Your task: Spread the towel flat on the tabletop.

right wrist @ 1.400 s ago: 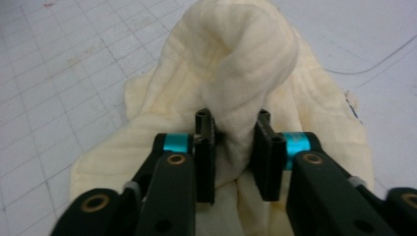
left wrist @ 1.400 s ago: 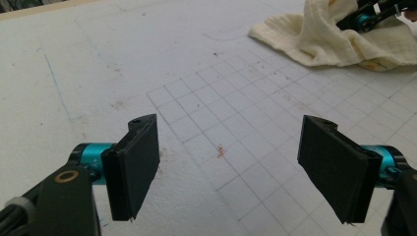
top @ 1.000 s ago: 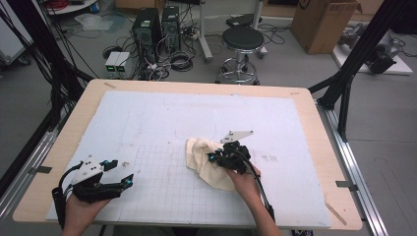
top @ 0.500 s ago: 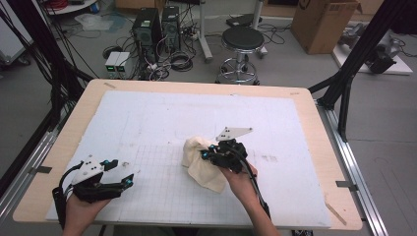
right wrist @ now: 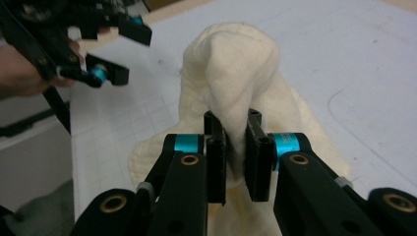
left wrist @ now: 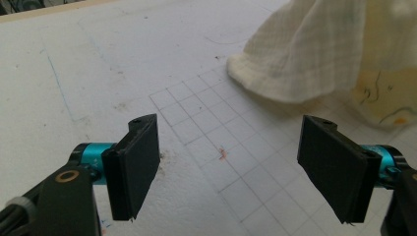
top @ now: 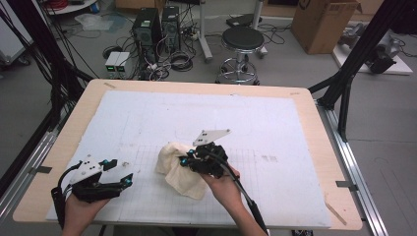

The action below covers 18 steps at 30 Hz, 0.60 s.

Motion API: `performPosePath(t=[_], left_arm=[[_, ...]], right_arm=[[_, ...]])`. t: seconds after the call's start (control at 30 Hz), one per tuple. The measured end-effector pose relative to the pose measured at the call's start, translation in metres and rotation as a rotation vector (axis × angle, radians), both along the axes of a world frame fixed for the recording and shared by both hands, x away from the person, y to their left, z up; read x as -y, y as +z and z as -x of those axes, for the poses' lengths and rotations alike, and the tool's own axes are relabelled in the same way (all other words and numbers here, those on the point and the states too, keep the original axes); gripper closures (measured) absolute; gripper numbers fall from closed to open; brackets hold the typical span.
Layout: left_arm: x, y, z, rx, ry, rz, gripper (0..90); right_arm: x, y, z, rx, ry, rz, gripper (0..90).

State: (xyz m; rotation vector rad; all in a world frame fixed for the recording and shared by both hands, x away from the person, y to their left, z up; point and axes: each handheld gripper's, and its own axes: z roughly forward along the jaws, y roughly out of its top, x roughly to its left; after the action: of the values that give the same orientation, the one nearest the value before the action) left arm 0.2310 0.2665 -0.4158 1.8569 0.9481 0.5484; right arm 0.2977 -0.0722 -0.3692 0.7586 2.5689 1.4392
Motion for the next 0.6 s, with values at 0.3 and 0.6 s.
performPosePath(t=[0.3, 0.6], left_arm=[[-0.001, 0.000, -0.001, -0.003, 0.000, -0.001, 25.2], [0.004, 0.001, -0.003, -0.011, -0.010, 0.020, 28.8]], right_arm=[[-0.014, -0.044, 0.012, -0.074, 0.036, 0.071, 71.8], [0.006, -0.037, 0.022, -0.015, 0.031, 0.026, 38.3]])
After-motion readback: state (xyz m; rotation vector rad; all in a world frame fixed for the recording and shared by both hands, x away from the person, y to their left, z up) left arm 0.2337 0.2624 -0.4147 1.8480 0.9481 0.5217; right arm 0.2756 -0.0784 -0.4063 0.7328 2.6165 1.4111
